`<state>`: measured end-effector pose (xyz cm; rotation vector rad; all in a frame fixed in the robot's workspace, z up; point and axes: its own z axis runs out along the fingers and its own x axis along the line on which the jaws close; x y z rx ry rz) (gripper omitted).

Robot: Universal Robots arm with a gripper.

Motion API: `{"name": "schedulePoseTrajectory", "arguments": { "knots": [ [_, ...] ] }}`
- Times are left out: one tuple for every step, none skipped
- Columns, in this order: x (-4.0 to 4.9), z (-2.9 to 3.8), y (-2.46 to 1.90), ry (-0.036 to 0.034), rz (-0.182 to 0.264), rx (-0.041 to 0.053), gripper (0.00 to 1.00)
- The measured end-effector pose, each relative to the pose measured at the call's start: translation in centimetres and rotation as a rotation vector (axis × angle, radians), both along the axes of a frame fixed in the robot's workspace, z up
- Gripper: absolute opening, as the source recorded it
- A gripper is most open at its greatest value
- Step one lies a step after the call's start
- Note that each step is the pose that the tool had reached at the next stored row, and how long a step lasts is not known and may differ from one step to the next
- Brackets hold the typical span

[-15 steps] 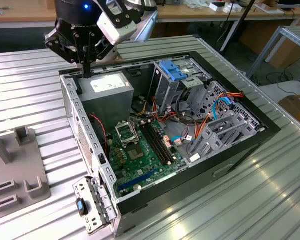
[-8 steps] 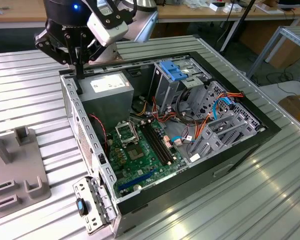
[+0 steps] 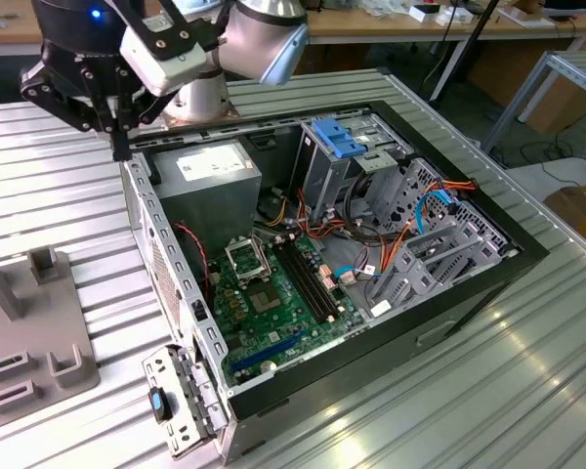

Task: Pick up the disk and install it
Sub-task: 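Reach for the disk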

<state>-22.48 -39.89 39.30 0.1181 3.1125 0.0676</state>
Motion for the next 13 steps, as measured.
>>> {"name": "schedulePoseTrajectory", "arguments": {
  "knots": [
    [-0.89,0.0,0.0,0.0001,0.0,-0.0001,0.11],
    [-1.81,-0.01,0.0,0.0,0.0,0.0,0.11],
    [-3.17,-0.01,0.0,0.0001,0.0,-0.0001,0.11],
    [-3.86,-0.02,0.0,0.0,0.0,0.0,0.11],
    [-4.59,-0.03,0.0,0.0,0.0,0.0,0.11],
    [-4.95,-0.03,0.0,0.0,0.0,0.0,0.11],
    [-5.45,-0.03,0.0,0.0001,0.0,-0.0002,0.11],
    [-5.93,-0.03,0.01,0.0001,0.0,-0.0002,0.11],
    [-6.33,-0.03,0.02,0.0,0.0,-0.0002,0.11],
    [-7.32,-0.05,0.03,-0.0001,0.0,-0.0002,0.11],
    [-7.95,-0.04,0.06,0.0001,0.0,-0.0004,0.11],
    [-8.79,-0.05,0.15,0.0,0.0,-0.0003,0.11],
    [-9.31,-0.05,0.22,0.0,0.0,-0.0004,0.11]
  ]
}}
